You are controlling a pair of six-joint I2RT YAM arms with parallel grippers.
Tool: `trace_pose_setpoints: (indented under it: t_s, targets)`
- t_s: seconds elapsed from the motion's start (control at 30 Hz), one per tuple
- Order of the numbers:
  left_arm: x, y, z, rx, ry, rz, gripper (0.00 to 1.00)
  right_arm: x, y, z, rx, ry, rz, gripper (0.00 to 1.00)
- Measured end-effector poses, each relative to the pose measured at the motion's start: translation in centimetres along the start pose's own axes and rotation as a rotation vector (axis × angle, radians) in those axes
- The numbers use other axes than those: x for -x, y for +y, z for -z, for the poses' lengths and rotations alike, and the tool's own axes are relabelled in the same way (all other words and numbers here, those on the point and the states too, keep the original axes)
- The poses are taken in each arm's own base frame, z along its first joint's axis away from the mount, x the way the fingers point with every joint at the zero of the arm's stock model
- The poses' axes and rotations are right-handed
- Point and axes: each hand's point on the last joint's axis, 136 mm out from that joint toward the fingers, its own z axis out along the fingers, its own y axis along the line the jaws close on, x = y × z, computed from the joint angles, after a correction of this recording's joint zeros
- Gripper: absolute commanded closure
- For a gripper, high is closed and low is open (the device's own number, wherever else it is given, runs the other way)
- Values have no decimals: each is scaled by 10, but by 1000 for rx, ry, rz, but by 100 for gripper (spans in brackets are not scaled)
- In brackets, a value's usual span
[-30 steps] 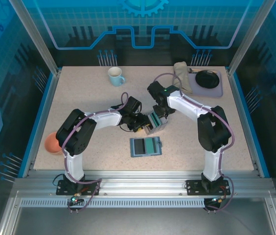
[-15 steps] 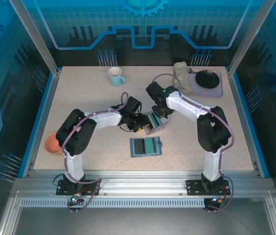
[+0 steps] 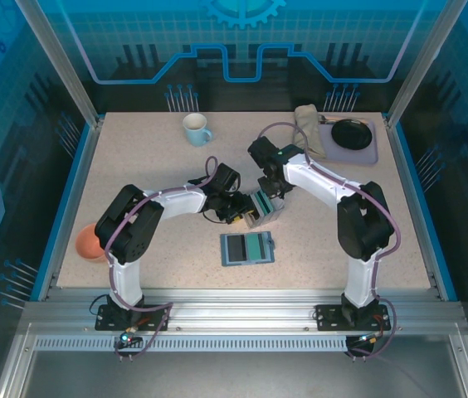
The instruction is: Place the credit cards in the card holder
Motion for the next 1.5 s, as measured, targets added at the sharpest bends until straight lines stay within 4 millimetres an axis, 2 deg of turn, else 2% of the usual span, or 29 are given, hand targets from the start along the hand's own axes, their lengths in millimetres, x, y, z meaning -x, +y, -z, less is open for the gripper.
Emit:
trace_pose_setpoints:
  t_s: [0.1,0.33,0.43,0.57,0.73,0.87,1.07,1.17,1.27,1.5]
  targets:
    - [0,0,0,0,0,0,55,1,-1,3,1,-4,-1,81]
    - [0,0,0,0,0,0,55,5,3,21,55,-38,-19,91]
    - [0,0,0,0,1,0,55,7,4,34,93,-61,-31,95]
    - [-2,2,2,3,2,-2,52,9,11,55,173,-96,-56,95]
    - [-8,5,13,6,2,-5,50,6,18,87,316,-156,-127,97]
    - [-9,-5,35,-21,-30,-26,46,-2,14,110,446,-203,-226,99]
    - [-18,-21,86,-121,-105,-78,36,-14,5,130,672,-246,-395,99]
    - [-29,-30,110,-220,-123,-107,30,-18,15,136,789,-240,-433,98]
    - [-40,-40,126,-331,-112,-122,29,-21,29,142,899,-225,-454,98]
    - [-52,-80,151,-550,-66,-172,30,-18,45,154,1056,-215,-486,96]
